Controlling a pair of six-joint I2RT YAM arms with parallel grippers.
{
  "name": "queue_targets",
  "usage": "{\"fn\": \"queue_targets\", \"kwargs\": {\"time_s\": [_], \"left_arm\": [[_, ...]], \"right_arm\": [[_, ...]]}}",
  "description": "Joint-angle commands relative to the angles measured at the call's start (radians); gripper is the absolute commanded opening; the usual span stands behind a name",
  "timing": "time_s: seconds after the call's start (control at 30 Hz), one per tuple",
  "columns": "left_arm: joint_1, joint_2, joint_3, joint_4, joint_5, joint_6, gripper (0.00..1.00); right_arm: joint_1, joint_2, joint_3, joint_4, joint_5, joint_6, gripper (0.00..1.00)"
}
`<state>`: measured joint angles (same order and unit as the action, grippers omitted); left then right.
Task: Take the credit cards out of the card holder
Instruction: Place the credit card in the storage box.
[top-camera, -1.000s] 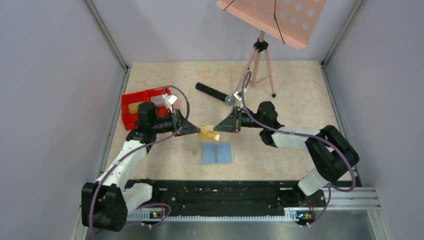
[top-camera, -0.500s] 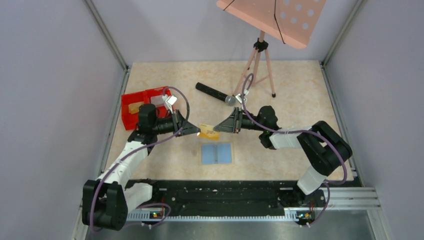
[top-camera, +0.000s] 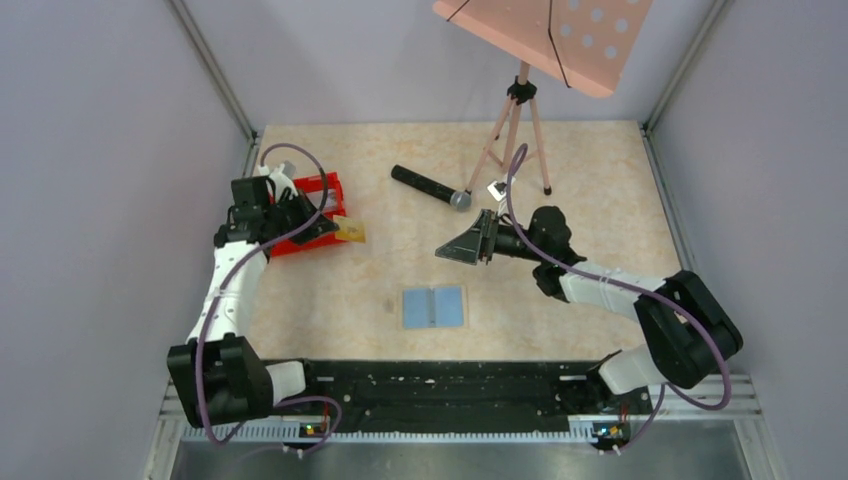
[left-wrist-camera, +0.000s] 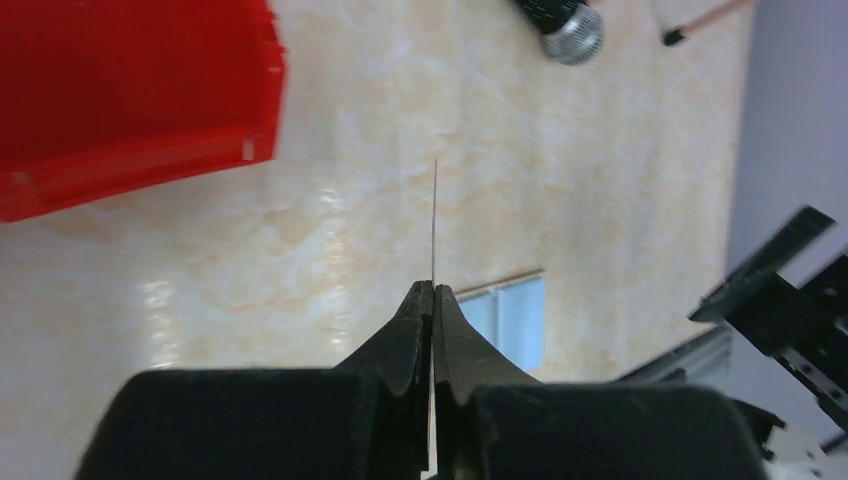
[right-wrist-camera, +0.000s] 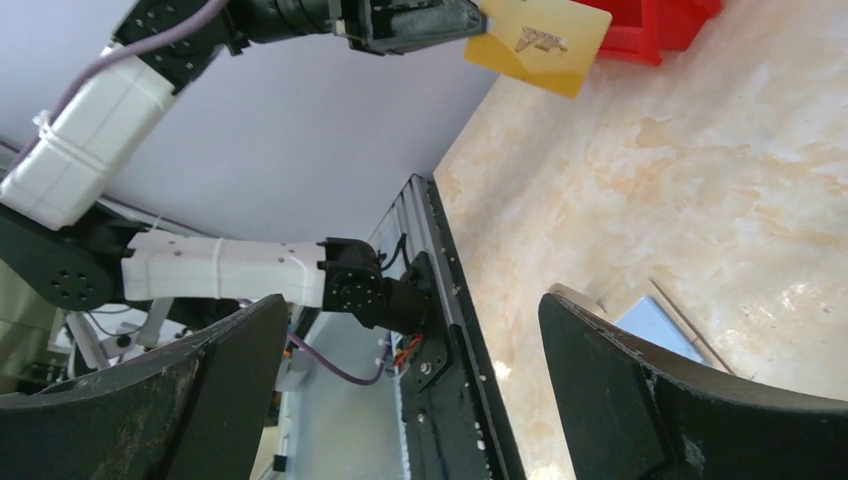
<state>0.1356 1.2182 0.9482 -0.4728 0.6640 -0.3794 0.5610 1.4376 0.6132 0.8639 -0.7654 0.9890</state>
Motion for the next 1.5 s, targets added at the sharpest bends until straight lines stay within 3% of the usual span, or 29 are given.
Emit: {"fn": "queue_targets", "kwargs": {"time_s": [0.0, 0.23, 0.7, 1.03, 1.47], "left_arm": [[0.041, 0.003, 0.109, -0.152, -0.242, 0.098, 0.00], [0.115, -0.034, 0.081, 0.011, -0.384, 0.194, 0.00], [0.340, 0.233, 0.326, -0.128, -0.194, 0.265, 0.00], [0.349, 0.341, 0.414, -0.093, -0.272, 0.265, 0.00], [0.349, 0.446, 0.426, -0.030, -0.311, 0.253, 0.00]], "right_arm": [[-0.009, -0.049, 0.007, -0.110, 0.005, -0.083, 0.99], [-0.010, -0.097, 0.008, -0.174, 0.000, -0.118, 0.99], [-0.013, -0.218, -0.080, -0.237, 0.011, -0.167, 0.99], [-0.020, -0.301, -0.057, -0.357, 0.065, -0.254, 0.99], [-0.021, -0.286, -0.058, -0.325, 0.074, -0.237, 0.99]]}}
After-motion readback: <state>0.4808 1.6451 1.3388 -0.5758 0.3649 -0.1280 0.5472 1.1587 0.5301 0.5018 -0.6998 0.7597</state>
